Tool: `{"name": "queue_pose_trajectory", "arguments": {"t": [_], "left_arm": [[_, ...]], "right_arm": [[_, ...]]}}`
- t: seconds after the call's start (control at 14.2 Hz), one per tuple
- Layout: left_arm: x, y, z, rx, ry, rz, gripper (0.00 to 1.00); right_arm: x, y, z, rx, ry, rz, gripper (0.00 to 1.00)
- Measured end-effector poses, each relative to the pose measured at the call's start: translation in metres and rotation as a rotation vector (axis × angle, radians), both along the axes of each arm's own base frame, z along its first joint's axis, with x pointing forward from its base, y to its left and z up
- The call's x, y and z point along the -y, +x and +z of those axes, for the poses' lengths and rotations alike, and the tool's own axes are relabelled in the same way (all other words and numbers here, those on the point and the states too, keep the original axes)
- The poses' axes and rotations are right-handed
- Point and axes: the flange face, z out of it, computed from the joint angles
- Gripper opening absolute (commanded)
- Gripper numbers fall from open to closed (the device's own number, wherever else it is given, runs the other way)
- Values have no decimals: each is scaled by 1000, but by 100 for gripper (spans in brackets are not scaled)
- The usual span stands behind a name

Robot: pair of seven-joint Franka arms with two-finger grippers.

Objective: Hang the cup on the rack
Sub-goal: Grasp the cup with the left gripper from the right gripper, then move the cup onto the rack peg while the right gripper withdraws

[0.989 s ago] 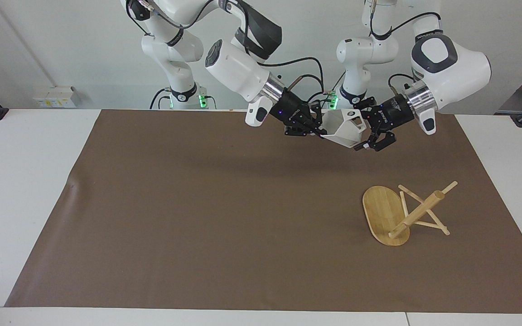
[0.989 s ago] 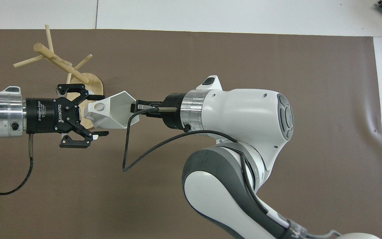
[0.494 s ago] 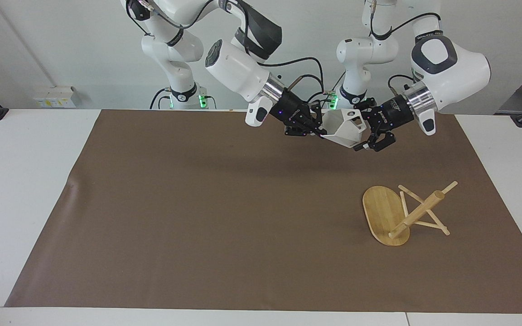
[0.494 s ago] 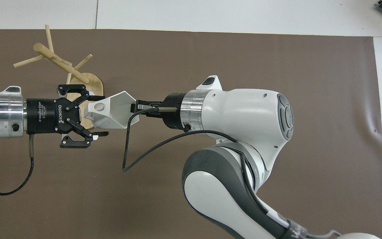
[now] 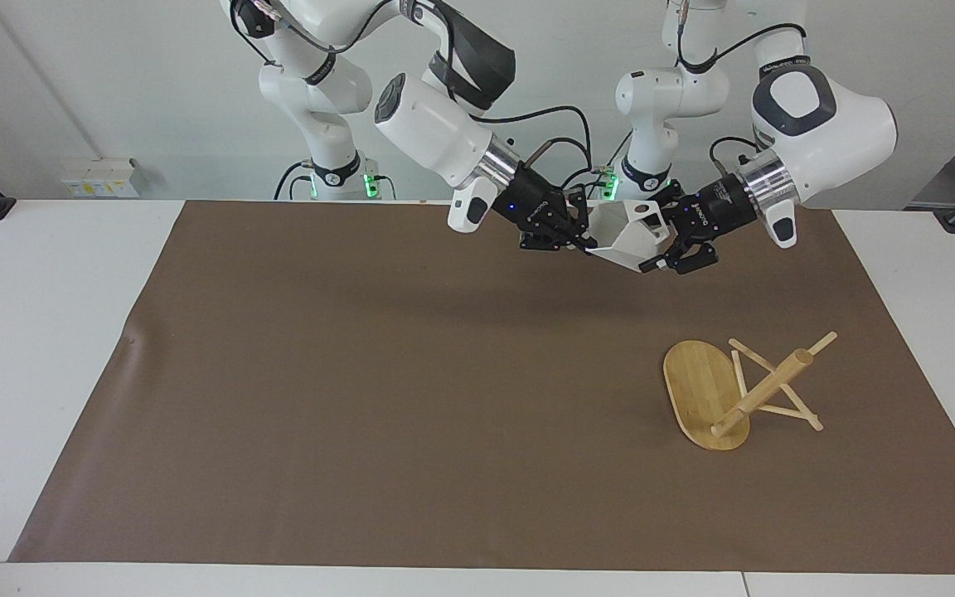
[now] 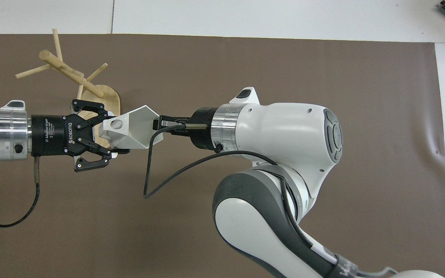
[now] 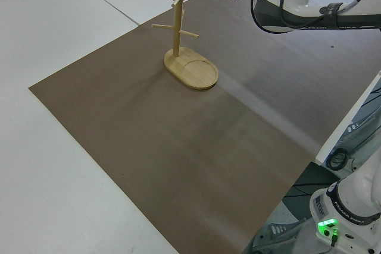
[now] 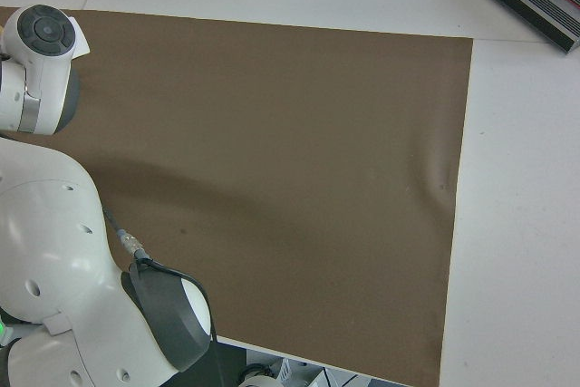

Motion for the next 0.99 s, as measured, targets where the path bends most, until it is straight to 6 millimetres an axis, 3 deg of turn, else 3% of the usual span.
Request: {"name": "queue_pose_trajectory", "arguments": {"t": [0.14,0.49,0.56,0.71,0.78,0.99], "left_arm": [[-2,0,0,0,0,4,0],[-5,-1,-2,-19,0,-3,0],[-5,-2,-3,-34,16,-2,0],[-8,-3,-6,-66,64,10,0],[-10,-3,-7,-77,75,17,0],[-15,1,-9,-133,124,104,0]], "right_arm": [[-1,0,0,0,0,1,35],[-1,0,0,0,0,1,70],[0,0,0,0,0,1,82],[1,1,0,13,-3,8,91],[2,2,-1,24,-7,16,100],[6,5,-3,45,-13,29,100]]}}
